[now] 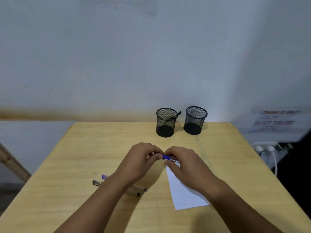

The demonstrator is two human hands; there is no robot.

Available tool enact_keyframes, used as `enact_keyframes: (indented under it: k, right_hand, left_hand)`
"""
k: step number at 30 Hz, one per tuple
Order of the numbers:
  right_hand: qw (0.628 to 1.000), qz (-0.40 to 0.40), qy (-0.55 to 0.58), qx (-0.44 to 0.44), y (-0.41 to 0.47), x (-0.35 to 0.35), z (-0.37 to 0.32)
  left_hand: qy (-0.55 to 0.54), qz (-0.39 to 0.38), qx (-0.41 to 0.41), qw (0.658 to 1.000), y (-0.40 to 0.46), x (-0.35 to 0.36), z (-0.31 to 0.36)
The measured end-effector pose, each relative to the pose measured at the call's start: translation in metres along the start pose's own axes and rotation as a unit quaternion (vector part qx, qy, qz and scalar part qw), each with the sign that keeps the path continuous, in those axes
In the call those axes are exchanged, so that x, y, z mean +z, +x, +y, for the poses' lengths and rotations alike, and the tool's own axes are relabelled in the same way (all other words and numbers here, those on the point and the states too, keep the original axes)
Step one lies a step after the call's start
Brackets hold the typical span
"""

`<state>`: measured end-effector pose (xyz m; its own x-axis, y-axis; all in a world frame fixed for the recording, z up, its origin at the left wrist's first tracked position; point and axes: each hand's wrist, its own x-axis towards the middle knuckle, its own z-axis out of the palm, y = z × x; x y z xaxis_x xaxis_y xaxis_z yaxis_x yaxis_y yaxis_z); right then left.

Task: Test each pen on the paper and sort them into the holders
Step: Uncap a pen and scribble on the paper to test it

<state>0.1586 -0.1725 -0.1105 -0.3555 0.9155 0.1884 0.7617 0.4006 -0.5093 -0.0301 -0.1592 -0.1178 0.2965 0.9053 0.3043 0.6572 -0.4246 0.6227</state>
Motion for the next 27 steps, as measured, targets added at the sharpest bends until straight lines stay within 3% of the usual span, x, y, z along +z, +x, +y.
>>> enact_keyframes:
  k: [7, 16, 21, 27]
  right_hand:
    - [0.999, 0.008, -0.007, 0.05, -0.012, -0.018, 0.023]
    - [0.998, 0.028, 0.047, 0.043, -0.016, -0.016, 0.033]
    - [0.996, 0.062, 0.011, 0.058, -0.021, -0.014, 0.033]
    - [0.993, 0.047, 0.009, 0.105, -0.028, -0.012, 0.036]
  left_hand:
    - [-0.05, -0.023, -0.04, 0.998, 0.013, 0.021, 0.009]
    - [-0.16, -0.013, -0.071, 0.984, 0.015, 0.033, 0.023]
    - [-0.157, -0.015, -0.053, 0.986, 0.016, 0.036, 0.026]
    - [-0.134, -0.001, -0.055, 0.989, 0.014, 0.035, 0.023]
